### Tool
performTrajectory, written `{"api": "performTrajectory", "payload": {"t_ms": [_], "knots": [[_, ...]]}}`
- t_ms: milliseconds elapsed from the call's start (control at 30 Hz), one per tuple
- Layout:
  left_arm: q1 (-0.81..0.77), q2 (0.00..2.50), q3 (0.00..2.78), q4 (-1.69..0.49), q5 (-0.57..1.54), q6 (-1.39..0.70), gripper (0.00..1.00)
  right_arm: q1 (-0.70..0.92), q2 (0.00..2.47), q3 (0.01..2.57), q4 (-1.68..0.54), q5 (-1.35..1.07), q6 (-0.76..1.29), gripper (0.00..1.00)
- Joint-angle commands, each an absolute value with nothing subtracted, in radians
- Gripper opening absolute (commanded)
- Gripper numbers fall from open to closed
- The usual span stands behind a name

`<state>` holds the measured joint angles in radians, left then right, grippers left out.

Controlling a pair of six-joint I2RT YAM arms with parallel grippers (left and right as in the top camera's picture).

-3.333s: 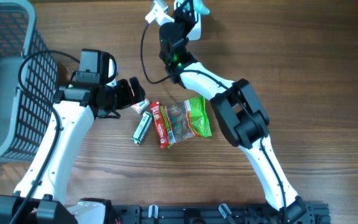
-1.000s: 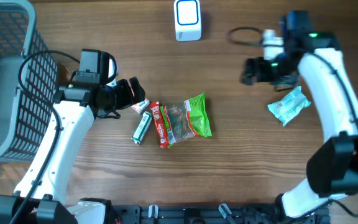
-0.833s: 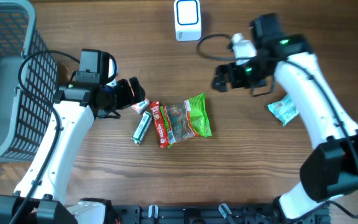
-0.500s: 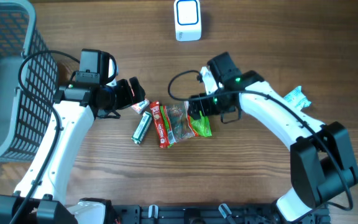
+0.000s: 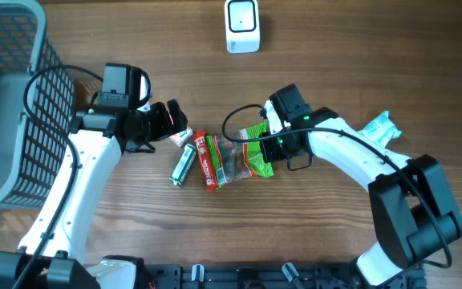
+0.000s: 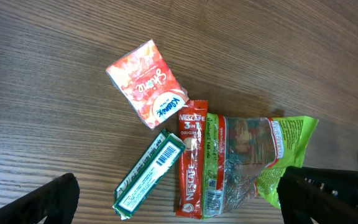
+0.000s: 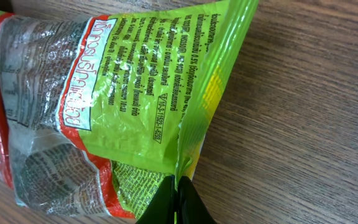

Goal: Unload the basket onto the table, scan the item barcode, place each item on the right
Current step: 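Grasp the bright green snack bag with the right gripper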

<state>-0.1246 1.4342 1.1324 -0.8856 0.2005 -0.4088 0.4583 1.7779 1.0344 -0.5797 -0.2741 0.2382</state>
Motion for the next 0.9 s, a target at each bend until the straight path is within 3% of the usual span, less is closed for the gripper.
{"api": "performTrajectory", "payload": {"t_ms": [0,233,267,300,367,400,667,867], "knots": [[-0.126,1.436,1.139,-0.884,0.209,-0.397,1.00,0.398,1.713,1.061,-0.607,-0.293,0.231,0.04],[-0.126,1.436,1.139,-0.884,0.209,-0.397,1.00,0.210,1.550,1.063,-0.694,-0.292,0.101,0.04],[-0.126,1.436,1.139,-0.884,0.209,-0.397,1.00,0.204,1.552,1.060,-0.705,-0.287,0.084,0.21],[-0.126,1.436,1.139,-0.884,0.209,-0.397,1.00,0.204,1.554,1.052,-0.708,-0.285,0.078,0.47],[-0.126,1.436,1.139,-0.884,0.209,-0.397,1.00,0.204,1.554,1.032,-0.706,-0.285,0.077,0.72],[-0.126,1.436,1.139,-0.884,0.209,-0.397,1.00,0.204,1.554,1.024,-0.703,-0.284,0.073,0.79],[-0.126,1.436,1.139,-0.884,0.209,-0.397,1.00,0.204,1.554,1.012,-0.693,-0.213,0.048,0.93],[-0.127,1.436,1.139,-0.828,0.303,-0.558,1.00,0.204,1.554,1.012,-0.693,-0.218,0.030,0.93]]}}
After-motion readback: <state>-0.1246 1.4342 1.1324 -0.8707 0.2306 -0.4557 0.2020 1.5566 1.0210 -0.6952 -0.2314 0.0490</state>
